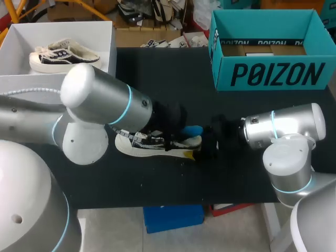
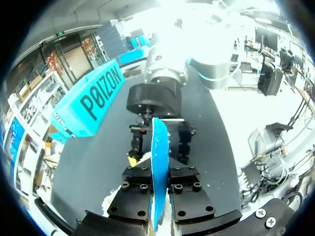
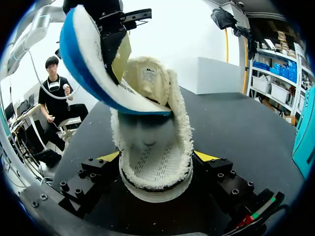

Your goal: Take the shoe out of the shoebox, open the shoe tongue, remove and reinsert the insole, then place the shoe into the shoebox

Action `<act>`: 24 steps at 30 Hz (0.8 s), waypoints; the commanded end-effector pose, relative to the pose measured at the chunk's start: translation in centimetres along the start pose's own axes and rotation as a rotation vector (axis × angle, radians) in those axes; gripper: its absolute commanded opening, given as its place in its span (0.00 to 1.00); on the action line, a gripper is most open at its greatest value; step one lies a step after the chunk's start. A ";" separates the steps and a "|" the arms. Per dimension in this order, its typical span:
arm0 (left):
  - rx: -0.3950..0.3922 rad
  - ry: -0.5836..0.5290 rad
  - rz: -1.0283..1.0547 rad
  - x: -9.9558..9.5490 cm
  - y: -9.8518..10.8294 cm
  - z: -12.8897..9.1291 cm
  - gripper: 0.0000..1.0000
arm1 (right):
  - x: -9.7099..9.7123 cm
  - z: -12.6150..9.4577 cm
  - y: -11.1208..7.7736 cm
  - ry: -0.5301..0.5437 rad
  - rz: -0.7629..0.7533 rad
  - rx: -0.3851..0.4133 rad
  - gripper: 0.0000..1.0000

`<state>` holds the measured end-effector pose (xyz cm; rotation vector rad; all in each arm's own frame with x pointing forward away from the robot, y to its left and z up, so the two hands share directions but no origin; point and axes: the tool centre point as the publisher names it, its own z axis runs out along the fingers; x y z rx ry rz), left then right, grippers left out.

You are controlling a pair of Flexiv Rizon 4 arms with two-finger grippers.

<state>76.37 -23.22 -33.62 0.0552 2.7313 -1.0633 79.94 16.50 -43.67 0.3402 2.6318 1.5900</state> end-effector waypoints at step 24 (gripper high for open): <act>0.405 0.361 -0.095 -0.4 -12.5 -14.0 0.00 | 0.0 0.1 -0.1 -0.001 0.002 0.002 0.00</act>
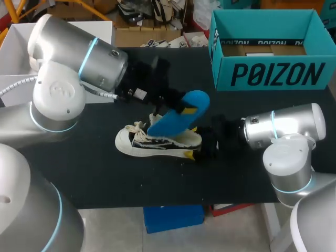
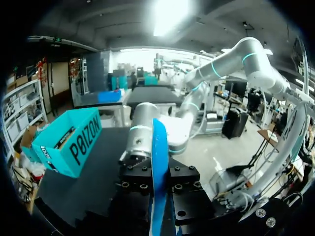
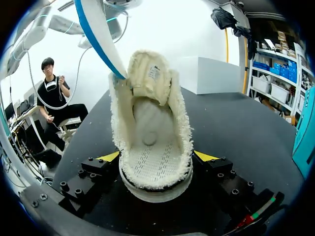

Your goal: Take the shoe out of the shoebox, open the shoe tongue, remove and reinsert the insole, then place the shoe into the shoebox

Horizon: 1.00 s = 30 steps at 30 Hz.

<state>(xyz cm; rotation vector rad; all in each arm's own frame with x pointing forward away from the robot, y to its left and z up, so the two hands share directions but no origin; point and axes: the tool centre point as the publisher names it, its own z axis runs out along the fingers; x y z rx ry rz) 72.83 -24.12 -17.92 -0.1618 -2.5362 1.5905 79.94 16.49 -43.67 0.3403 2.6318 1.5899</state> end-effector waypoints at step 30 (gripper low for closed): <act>0.192 0.136 -0.088 0.5 -5.9 -4.2 0.00 | 0.0 0.1 -0.1 -0.001 0.002 0.002 0.00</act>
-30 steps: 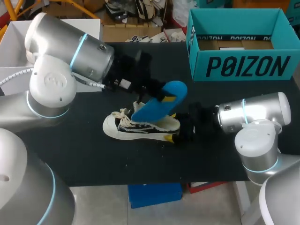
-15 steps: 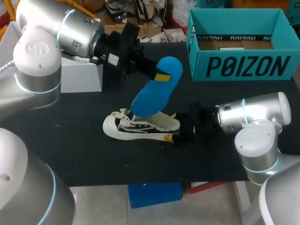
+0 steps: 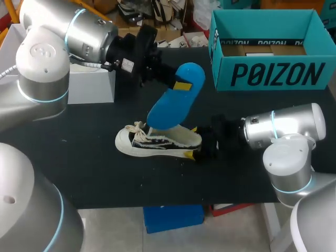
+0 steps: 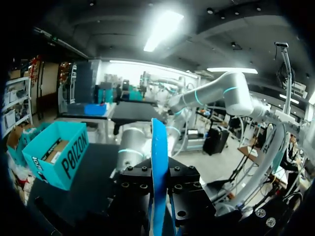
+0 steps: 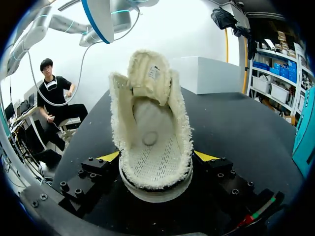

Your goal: Take the shoe out of the shoebox, open the shoe tongue, remove and reinsert the insole, then place the shoe into the shoebox

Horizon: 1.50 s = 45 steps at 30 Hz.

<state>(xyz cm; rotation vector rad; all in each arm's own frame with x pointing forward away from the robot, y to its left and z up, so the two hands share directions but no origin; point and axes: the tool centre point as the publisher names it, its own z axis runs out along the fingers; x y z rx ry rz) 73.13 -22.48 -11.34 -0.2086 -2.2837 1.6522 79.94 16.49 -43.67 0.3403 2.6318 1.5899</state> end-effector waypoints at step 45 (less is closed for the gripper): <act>0.510 -0.044 -0.290 3.7 -17.9 -3.4 0.00 | 0.0 0.1 -0.1 -0.001 0.002 0.002 0.00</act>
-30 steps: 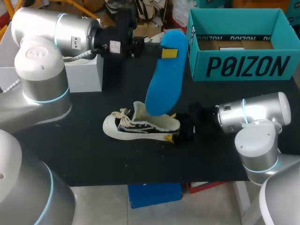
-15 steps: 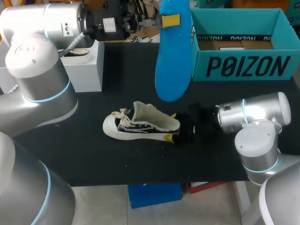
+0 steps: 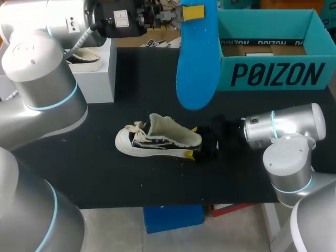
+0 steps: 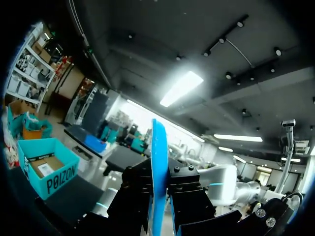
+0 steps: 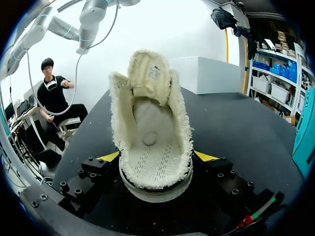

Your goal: Take the shoe out of the shoebox, open the shoe tongue, remove and reinsert the insole, then place the shoe into the shoebox

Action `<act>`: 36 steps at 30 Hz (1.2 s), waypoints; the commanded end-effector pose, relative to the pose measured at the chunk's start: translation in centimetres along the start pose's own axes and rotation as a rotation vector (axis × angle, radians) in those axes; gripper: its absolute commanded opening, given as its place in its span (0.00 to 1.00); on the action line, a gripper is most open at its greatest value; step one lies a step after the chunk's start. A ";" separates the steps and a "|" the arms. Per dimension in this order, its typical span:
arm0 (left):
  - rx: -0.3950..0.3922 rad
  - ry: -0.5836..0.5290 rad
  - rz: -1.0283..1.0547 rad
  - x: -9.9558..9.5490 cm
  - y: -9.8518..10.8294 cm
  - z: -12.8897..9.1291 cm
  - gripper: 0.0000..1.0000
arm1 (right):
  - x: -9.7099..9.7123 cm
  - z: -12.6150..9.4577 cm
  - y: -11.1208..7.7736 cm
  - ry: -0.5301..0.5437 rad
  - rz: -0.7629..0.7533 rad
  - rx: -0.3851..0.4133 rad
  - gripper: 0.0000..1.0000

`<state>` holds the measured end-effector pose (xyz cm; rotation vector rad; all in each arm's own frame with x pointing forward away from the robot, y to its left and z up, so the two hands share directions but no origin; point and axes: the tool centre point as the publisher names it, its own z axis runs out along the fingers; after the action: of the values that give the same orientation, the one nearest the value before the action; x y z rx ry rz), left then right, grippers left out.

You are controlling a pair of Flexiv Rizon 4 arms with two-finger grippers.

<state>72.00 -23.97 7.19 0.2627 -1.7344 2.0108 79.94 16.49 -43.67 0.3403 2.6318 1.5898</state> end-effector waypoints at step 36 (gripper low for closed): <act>-0.001 -0.002 0.000 0.0 0.0 0.1 0.00 | 0.1 -6.6 4.0 -0.003 -0.097 0.877 1.00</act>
<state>72.04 -23.97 7.24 0.2621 -1.7354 2.0090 79.58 12.28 -37.60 0.2165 2.9836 0.8866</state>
